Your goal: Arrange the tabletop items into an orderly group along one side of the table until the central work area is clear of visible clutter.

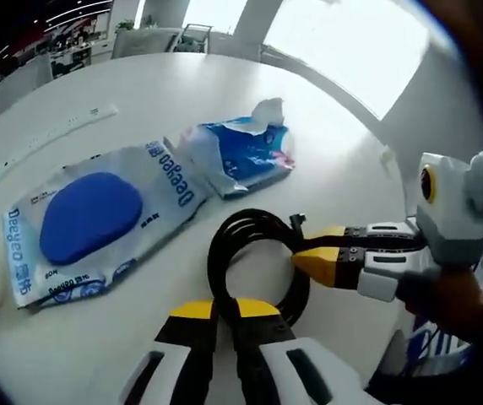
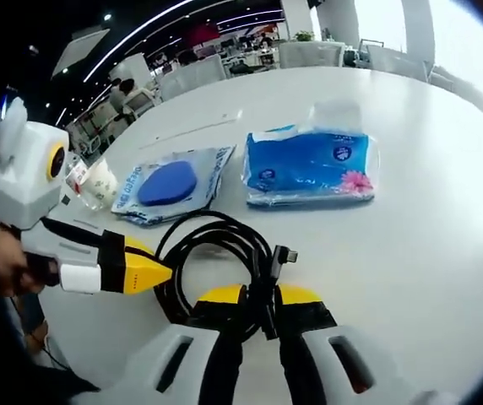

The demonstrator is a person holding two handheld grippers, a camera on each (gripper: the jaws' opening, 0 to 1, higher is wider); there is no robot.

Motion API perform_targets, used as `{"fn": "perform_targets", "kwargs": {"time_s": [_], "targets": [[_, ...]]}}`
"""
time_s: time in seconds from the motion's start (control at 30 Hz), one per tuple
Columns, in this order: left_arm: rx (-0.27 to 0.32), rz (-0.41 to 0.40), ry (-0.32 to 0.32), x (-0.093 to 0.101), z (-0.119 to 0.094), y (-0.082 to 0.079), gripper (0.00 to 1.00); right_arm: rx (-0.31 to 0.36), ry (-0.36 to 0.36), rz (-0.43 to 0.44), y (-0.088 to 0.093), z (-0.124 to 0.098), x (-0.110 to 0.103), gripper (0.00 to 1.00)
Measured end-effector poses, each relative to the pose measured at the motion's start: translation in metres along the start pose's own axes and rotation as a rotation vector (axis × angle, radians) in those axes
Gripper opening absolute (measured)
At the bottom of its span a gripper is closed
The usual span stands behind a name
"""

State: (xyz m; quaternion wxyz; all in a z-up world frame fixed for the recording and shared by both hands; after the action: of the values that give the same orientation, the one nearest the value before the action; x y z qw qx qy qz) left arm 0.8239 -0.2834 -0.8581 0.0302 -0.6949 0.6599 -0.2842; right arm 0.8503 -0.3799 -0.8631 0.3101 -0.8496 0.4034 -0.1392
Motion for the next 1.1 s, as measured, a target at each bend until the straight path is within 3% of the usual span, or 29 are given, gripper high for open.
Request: {"fn": "perform_targets", "kwargs": {"time_s": [0.37, 0.43, 0.73, 1.1], "targets": [[0.025, 0.087, -0.009, -0.002, -0.001, 0.001, 0.08, 0.007, 0.025, -0.079, -0.003, 0.002, 0.002, 0.11], [0.047, 0.121, -0.040, -0.006, -0.002, -0.002, 0.09, 0.019, 0.026, -0.084, -0.006, 0.002, 0.003, 0.16], [0.075, 0.099, -0.005, -0.003, -0.012, -0.001, 0.17, 0.058, 0.030, -0.092, -0.011, -0.008, 0.001, 0.32], [0.197, 0.128, 0.013, -0.014, -0.049, -0.001, 0.27, 0.175, 0.009, -0.159, -0.028, -0.027, -0.004, 0.51]]}}
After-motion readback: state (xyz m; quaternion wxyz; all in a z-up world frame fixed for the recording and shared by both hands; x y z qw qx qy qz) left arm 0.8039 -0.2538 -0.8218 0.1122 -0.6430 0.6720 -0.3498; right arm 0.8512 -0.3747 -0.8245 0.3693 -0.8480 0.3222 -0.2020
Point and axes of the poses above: the point that each gripper's makers call its tool centre point, and the gripper's own axes: z roughly forward along the fingers, x roughly to its right, y roughly out of its underside, the point moved 1 cm from there along -z, roughly backward along the fingers, and after that the axes turned 15 degrees about -z, right-handed, at the moved point
